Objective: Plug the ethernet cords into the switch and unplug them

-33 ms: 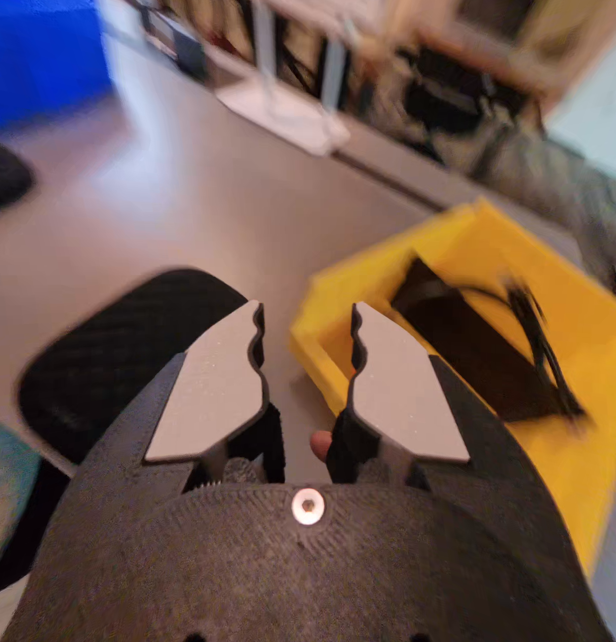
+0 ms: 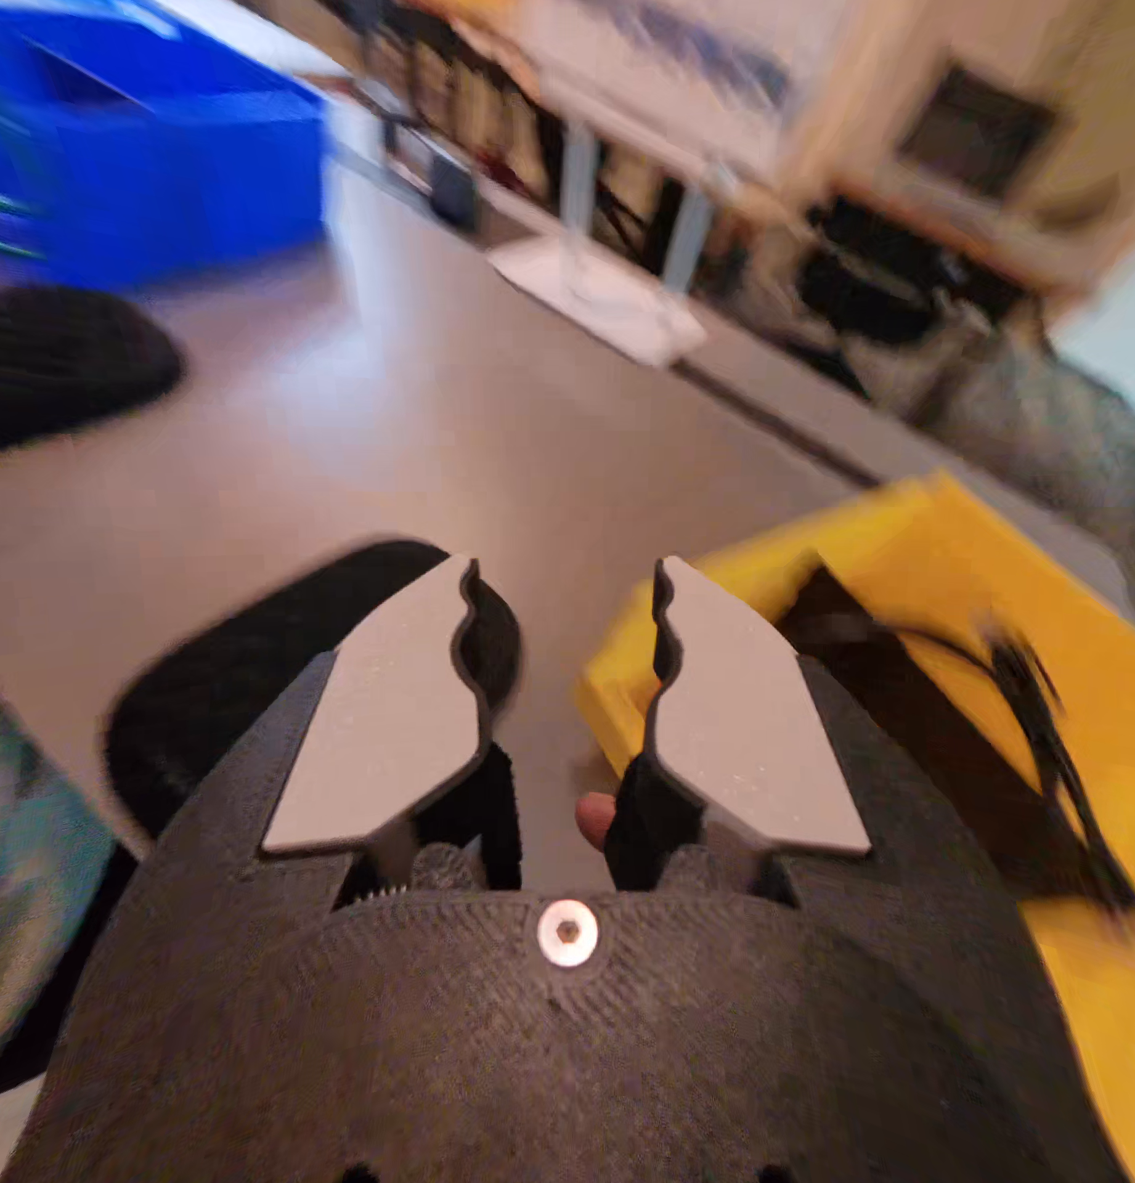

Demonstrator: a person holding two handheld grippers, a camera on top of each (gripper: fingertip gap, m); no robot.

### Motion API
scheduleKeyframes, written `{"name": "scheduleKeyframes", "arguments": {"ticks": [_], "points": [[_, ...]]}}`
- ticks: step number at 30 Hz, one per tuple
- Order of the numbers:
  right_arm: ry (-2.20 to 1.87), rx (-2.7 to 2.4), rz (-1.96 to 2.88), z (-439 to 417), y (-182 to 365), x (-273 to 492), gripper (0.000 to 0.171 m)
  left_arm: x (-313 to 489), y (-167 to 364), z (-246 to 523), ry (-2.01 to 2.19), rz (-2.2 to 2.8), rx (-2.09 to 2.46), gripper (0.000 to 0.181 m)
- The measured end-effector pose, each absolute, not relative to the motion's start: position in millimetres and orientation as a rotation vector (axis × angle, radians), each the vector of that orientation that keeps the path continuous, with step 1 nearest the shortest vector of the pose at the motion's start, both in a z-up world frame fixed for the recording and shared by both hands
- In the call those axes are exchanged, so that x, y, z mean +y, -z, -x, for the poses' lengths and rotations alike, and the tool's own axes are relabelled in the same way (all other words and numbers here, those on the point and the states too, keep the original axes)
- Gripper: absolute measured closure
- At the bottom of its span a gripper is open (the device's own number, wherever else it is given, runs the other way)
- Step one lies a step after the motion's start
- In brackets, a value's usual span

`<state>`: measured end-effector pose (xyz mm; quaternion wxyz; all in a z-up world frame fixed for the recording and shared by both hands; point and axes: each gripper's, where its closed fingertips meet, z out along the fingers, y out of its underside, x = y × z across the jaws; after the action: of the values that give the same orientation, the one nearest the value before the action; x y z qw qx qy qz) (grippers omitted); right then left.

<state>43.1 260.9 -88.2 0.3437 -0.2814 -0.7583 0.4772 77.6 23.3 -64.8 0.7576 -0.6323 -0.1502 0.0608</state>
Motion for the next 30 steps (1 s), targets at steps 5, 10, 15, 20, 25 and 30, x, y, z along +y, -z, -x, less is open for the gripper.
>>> {"name": "scheduleKeyframes", "arguments": {"ticks": [5, 10, 15, 20, 25, 30], "points": [[-1.643, -2.161, 0.075, -93.2, 55.5, 122.8, 0.116, 42.5, 109.3, -85.3, -0.179, 1.707, -0.271, 0.151], [-1.789, -2.321, -0.202, -116.0, 63.6, 40.1, 0.118, 50.5, 123.1, -97.0, -0.174, 1.816, -0.203, 0.151], [-1.77, -2.456, -0.246, -111.0, 84.1, 9.3, 0.121, 50.6, 127.6, -104.2, -0.175, 1.864, -0.152, 0.149], [-1.834, -2.487, -0.268, -114.8, 90.5, 3.0, 0.143, 50.6, 126.1, -106.5, -0.174, 1.856, -0.131, 0.151], [-2.229, -2.155, -0.167, -105.8, 57.6, 11.9, 0.145, 49.7, 90.9, -105.0, -0.157, 1.606, -0.144, 0.129], [-2.741, -1.593, 0.075, -89.5, 14.9, 41.3, 0.146, 50.4, 65.1, -95.7, -0.111, 1.341, -0.253, 0.115]]}}
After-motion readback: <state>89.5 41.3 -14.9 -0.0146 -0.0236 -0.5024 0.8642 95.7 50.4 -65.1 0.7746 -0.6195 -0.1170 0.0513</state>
